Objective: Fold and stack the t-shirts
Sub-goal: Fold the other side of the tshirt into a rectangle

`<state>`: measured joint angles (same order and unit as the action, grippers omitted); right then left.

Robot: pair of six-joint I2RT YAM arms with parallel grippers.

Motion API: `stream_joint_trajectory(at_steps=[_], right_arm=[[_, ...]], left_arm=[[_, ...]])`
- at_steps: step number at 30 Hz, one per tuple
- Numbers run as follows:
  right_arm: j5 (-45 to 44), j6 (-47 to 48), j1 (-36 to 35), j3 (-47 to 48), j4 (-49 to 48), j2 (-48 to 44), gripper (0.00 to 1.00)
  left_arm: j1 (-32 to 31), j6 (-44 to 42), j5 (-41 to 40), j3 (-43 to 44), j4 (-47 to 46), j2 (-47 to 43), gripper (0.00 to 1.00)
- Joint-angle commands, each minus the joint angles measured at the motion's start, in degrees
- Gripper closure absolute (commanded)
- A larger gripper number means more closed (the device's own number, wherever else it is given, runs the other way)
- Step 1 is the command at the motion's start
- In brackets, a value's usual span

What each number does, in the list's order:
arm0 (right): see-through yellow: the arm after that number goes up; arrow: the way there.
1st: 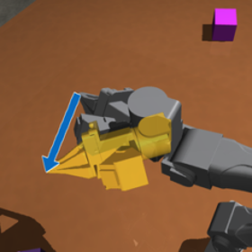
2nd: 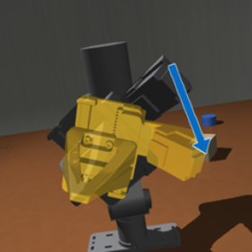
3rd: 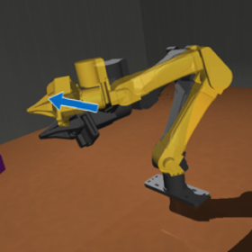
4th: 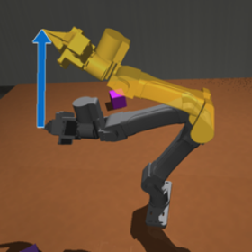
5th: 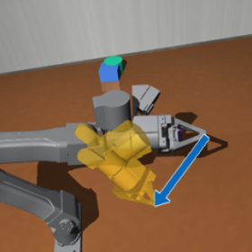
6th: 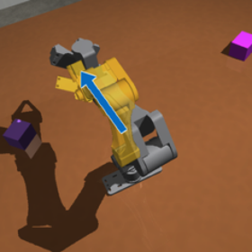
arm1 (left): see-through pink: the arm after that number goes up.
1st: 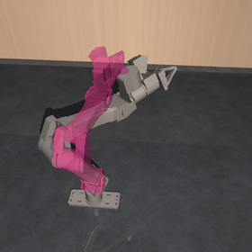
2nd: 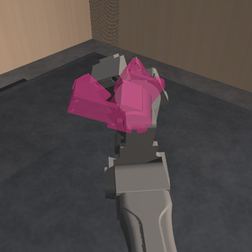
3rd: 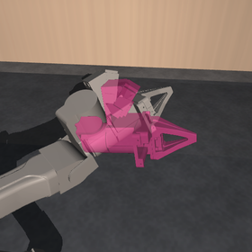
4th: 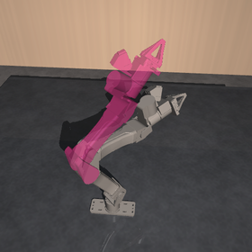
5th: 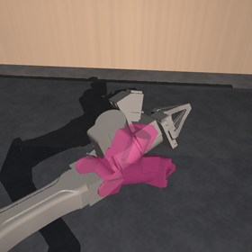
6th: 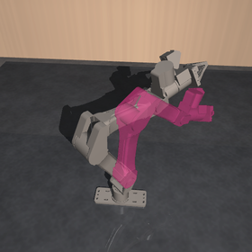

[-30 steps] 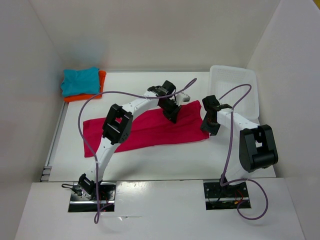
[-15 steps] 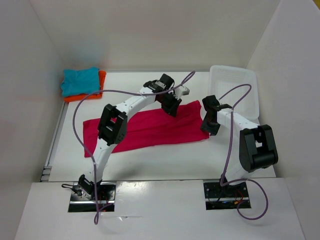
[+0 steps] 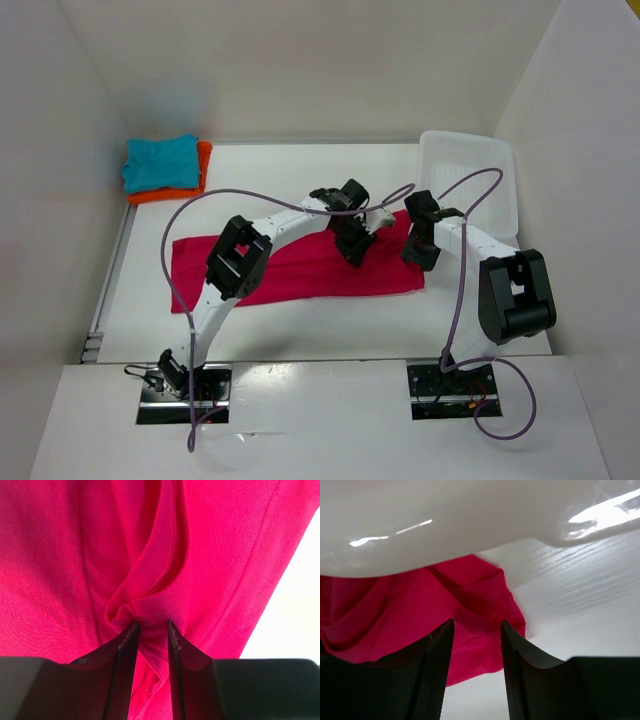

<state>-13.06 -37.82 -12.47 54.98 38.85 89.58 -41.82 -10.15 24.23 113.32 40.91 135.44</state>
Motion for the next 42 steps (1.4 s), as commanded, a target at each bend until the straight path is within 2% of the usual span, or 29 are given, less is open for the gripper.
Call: stream_joint_trajectory(at_steps=[1,4,8,9,14,28,33,42], right_arm=[[-0.74,0.21,0.16,1.71,0.96,-1.51,0.53],[-0.74,0.21,0.16,1.71,0.96,-1.51,0.53],[-0.74,0.21,0.16,1.71,0.96,-1.51,0.53],[-0.74,0.21,0.16,1.71,0.96,-1.51,0.53],[-0.74,0.21,0.16,1.71,0.96,-1.51,0.53],[-0.74,0.21,0.16,1.71,0.96,-1.51,0.53],[-0.74,0.21,0.16,1.71,0.96,-1.51,0.53],[-0.74,0.21,0.16,1.71,0.96,-1.51,0.53]], left_arm=[[-0.71,-0.66,-0.15,-2.74,0.32,-1.49,0.63],[-0.72,-0.66,-0.67,-2.23,1.1,-2.19,0.62],[-0.72,-0.66,-1.2,3.72,4.79,-2.72,0.53],[-0.72,-0.66,-1.2,5.32,6.36,-2.72,0.46],[0.51,2.06,-1.82,10.61,7.43,-3.86,0.39],[0.51,0.75,-3.84,7.0,4.45,1.06,0.4],[-0.01,0.22,-2.78,7.0,4.45,2.72,0.47],[-0.01,0.22,-4.28,7.0,3.92,4.4,0.47]])
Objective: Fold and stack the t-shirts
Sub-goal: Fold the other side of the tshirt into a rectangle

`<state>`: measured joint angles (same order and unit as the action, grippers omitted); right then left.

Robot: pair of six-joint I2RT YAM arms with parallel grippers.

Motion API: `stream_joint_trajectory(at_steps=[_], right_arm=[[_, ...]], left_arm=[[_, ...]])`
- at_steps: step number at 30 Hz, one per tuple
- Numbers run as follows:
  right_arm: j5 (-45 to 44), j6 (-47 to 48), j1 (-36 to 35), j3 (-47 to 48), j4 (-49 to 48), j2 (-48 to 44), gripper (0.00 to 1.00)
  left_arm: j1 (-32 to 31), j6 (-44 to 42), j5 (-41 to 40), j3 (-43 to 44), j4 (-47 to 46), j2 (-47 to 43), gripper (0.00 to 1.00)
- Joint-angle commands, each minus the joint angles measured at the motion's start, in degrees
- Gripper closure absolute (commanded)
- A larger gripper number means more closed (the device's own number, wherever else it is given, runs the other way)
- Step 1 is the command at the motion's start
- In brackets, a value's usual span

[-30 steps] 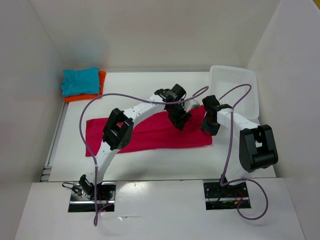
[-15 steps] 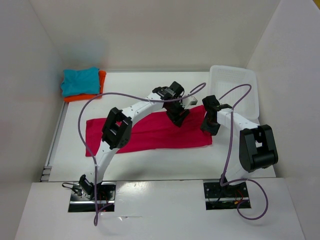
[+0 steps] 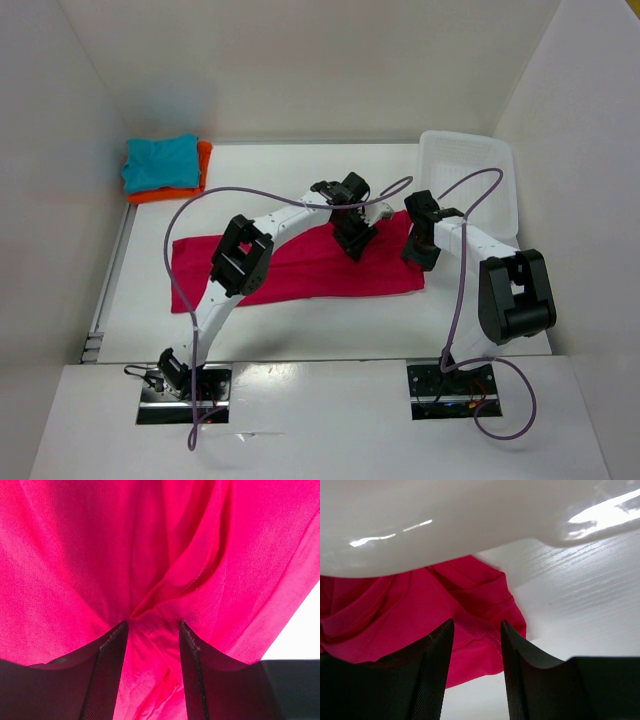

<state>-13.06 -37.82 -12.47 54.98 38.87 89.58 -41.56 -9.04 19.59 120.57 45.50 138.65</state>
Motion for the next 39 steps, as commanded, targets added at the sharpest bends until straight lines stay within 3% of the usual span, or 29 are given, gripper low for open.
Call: stream_joint_trajectory(at_steps=[1,5,10,14,21,30,39], right_arm=[[-0.74,0.21,0.16,1.71,0.94,-1.51,0.53],[-0.74,0.21,0.16,1.71,0.94,-1.51,0.53],[-0.74,0.21,0.16,1.71,0.94,-1.51,0.53],[-0.74,0.21,0.16,1.71,0.94,-1.51,0.53],[-0.74,0.21,0.16,1.71,0.94,-1.51,0.53],[-0.74,0.21,-0.36,1.71,0.94,-1.51,0.53],[-0.74,0.21,-0.36,1.71,0.94,-1.51,0.53]], left_arm=[[-0.27,-0.89,0.88,-0.25,-0.67,1.18,0.47],[-0.27,-0.89,3.16,-0.25,-0.67,1.18,0.54],[-0.27,-0.28,2.64,-1.74,-2.51,-1.01,0.76],[-0.27,-0.28,2.11,-2.36,-3.04,-2.07,0.78],[-0.27,-0.28,1.5,-3.5,-4.44,-4.43,0.99],[0.96,0.95,1.5,-1.66,-3.92,-6.72,1.0],[3.77,0.95,-3.94,1.42,-3.92,-7.25,1.0]])
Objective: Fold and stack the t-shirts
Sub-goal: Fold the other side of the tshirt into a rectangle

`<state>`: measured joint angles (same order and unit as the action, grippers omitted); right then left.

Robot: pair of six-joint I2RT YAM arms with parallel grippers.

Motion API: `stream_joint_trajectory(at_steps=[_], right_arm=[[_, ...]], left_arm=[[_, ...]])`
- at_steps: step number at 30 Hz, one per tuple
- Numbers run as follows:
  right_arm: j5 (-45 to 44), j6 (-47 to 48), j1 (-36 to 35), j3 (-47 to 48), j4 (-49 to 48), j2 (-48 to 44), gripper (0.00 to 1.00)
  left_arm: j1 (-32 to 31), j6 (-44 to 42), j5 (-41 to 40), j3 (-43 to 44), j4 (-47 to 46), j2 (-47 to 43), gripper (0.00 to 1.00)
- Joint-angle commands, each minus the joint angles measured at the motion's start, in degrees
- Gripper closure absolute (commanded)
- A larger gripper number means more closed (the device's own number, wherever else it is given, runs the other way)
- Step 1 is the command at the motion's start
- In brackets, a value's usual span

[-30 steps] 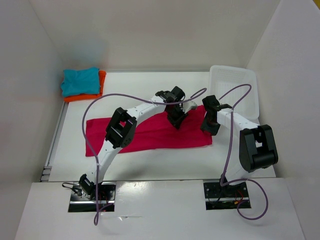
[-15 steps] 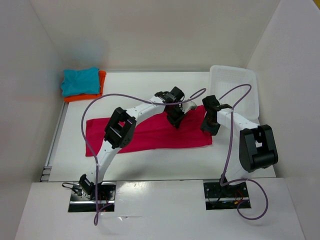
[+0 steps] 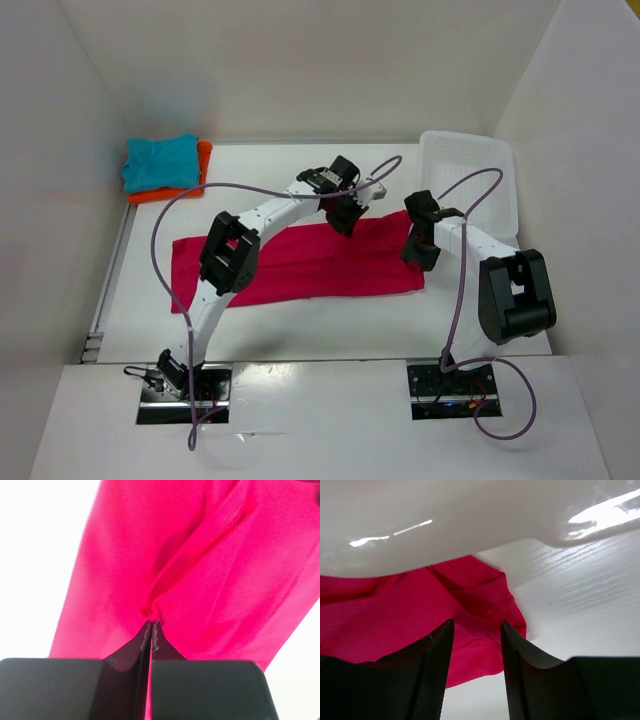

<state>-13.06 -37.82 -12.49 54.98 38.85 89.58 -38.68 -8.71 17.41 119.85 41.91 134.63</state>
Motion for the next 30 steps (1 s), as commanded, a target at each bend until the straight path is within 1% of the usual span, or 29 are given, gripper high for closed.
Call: stream_joint_trajectory(at_steps=[1,7,10,18,22,27,29,30], right_arm=[[-0.74,0.21,-0.34,1.71,0.96,-1.51,0.53],[-0.74,0.21,-0.34,1.71,0.96,-1.51,0.53],[-0.74,0.21,-0.34,1.71,0.96,-0.99,0.53],[-0.74,0.21,-0.34,1.71,0.96,-0.99,0.53],[-0.74,0.21,-0.34,1.71,0.96,-0.99,0.53],[-0.74,0.21,-0.34,1.71,0.96,-0.99,0.53],[-0.74,0.73,-0.34,1.71,0.96,-0.99,0.53],[-0.74,0.73,-0.34,1.71,0.96,-0.99,0.53]], left_arm=[[0.88,0.62,-2.55,2.14,-0.86,-3.23,1.0],[1.41,1.85,-6.59,-0.58,-2.53,-3.76,1.0],[1.41,1.85,-7.12,-1.82,-2.54,-3.76,1.0],[2.46,4.49,-10.28,-8.14,-4.29,-5.34,1.0],[2.46,5.63,-10.29,-8.14,-4.29,-5.87,0.99],[2.46,6.95,-13.45,-8.14,-4.29,-7.88,0.98],[2.46,6.95,-14.06,-8.14,-4.29,-7.89,0.93],[2.46,6.95,-14.07,-8.14,-4.29,-7.89,0.88]])
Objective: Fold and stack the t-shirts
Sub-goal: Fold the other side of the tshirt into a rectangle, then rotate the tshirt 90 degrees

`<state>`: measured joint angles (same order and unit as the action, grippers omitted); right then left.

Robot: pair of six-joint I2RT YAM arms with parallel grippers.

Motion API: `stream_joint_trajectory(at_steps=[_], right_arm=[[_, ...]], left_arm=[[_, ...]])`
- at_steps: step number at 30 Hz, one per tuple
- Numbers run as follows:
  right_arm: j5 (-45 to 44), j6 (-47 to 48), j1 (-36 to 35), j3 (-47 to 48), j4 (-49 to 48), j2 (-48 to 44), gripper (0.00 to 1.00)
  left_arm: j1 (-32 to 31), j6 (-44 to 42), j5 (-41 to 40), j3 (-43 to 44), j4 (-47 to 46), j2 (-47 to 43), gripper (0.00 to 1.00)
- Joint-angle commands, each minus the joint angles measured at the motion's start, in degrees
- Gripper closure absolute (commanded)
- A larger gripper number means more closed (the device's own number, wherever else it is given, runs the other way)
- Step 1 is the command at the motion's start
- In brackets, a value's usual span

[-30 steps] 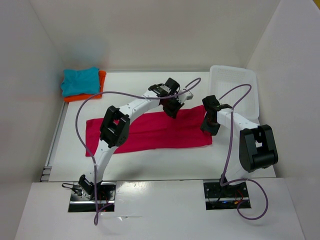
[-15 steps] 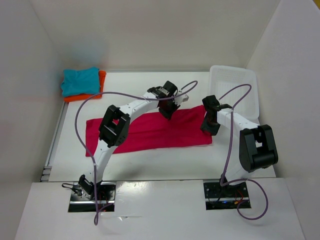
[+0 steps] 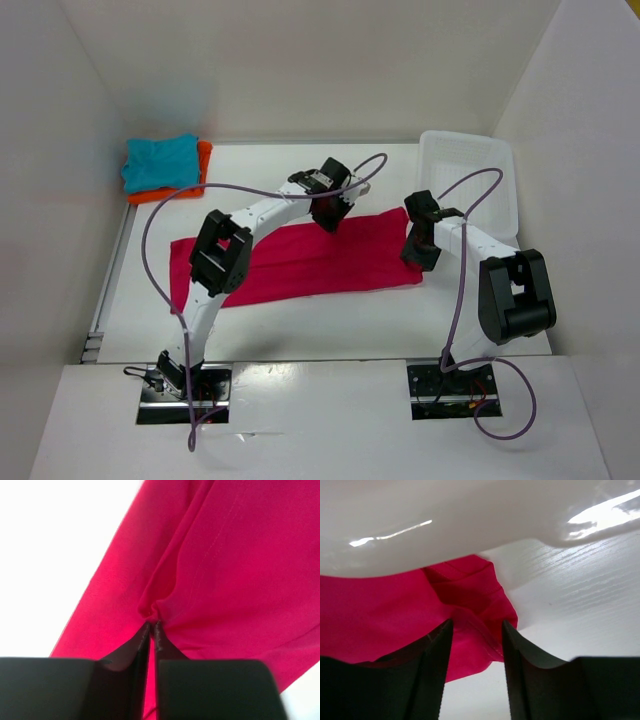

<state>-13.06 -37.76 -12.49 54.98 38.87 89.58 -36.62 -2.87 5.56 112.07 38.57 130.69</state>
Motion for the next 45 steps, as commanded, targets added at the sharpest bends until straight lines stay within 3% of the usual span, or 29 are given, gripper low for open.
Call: stream_joint_trajectory(at_steps=[1,2,3,4,7,10,12,17,18,20,24,27,33,35,37,38,39,40,41,43,44,45], right_arm=[[-0.74,0.67,-0.34,1.71,0.94,-0.99,0.5],[-0.74,0.67,-0.34,1.71,0.94,-0.99,0.47],[-0.74,0.67,-0.95,1.71,0.94,-2.29,0.44],[-1.44,0.67,-1.74,1.71,0.94,-2.91,0.35],[-3.98,-0.12,-3.06,2.85,3.31,-5.37,0.25],[-4.69,-1.88,-3.07,3.38,5.51,-8.88,0.24],[-4.69,-3.45,-3.07,3.38,6.12,-10.3,0.16],[-2.06,-6.09,-3.59,1.1,4.99,-7.6,0.02],[-2.06,-6.1,-3.59,1.09,4.46,-6.71,0.0],[-2.06,-7.59,-3.59,-0.65,2.62,-4.51,0.0],[-3.46,-8.38,-4.12,-1.98,0.6,-2.66,0.0],[-3.99,-9.0,-4.12,-3.3,-0.99,-2.13,0.06],[-4.69,-10.23,-5.26,-5.59,-3.18,-0.3,0.18],[-4.69,-10.23,-5.26,-5.59,-3.72,0.94,0.31],[-4.69,-9.71,-5.79,-4.8,-3.72,2.26,0.53],[-4.69,-9.7,-5.79,-4.19,-3.72,2.26,0.59],[-4.69,-9.7,-5.79,-4.18,-3.72,2.27,0.65],[-4.69,-9.18,-5.79,-4.18,-3.72,3.05,0.7],[-4.69,-9.18,-6.31,-4.18,-3.72,3.06,0.81],[-4.69,-9.18,-6.32,-3.65,-3.72,3.58,0.91],[-5.3,-9.18,-7.1,-3.65,-3.72,3.58,1.0],[-5.31,-9.18,-7.8,-3.65,-3.19,3.58,1.0]], left_arm=[[0.41,1.12,-2.22,-0.36,-0.95,-3.96,0.76],[0.41,0.59,-1.53,-0.36,-0.95,-3.96,0.58],[0.41,0.59,-0.91,-0.36,-0.08,-3.96,0.31],[0.41,0.59,-0.9,-0.36,0.8,-3.96,0.26],[2.33,0.59,-1.95,0.59,3.52,-5.88,0.09],[5.14,-1.78,-3.18,1.66,6.95,-9.56,0.04],[9.18,-4.32,-7.39,-0.96,6.96,-12.99,0.03],[20.17,-11.26,-18.46,-23.08,-1.72,-29.25,0.01],[23.58,-12.49,-22.4,-31.3,-3.48,-32.4,0.0],[27.98,-14.26,-22.96,-36.2,-5.26,-33.83,0.0],[43.43,-14.26,-16.65,-39.56,-7.18,-32.79,0.0],[47.77,-14.79,-12.07,-39.56,-9.11,-31.47,0.0],[48.83,-17.43,-13.47,-42.63,-12.29,-27.35,0.0],[50.14,-17.43,-13.47,-42.64,-12.9,-25.15,0.0],[51.29,-17.95,-13.99,-43.16,-13.51,-24.53,0.02],[52.08,-17.96,-14.0,-43.17,-13.52,-24.52,0.04],[52.09,-18.56,-14.61,-43.17,-13.52,-24.0,0.14],[52.79,-18.57,-14.62,-43.77,-13.52,-23.99,0.21],[53.32,-19.18,-14.62,-44.48,-14.04,-23.47,0.27],[53.32,-19.8,-14.01,-45.09,-14.05,-23.47,0.4],[53.32,-20.32,-14.0,-45.1,-14.05,-23.47,0.43],[53.84,-20.33,-14.0,-45.79,-14.05,-23.47,0.46]])
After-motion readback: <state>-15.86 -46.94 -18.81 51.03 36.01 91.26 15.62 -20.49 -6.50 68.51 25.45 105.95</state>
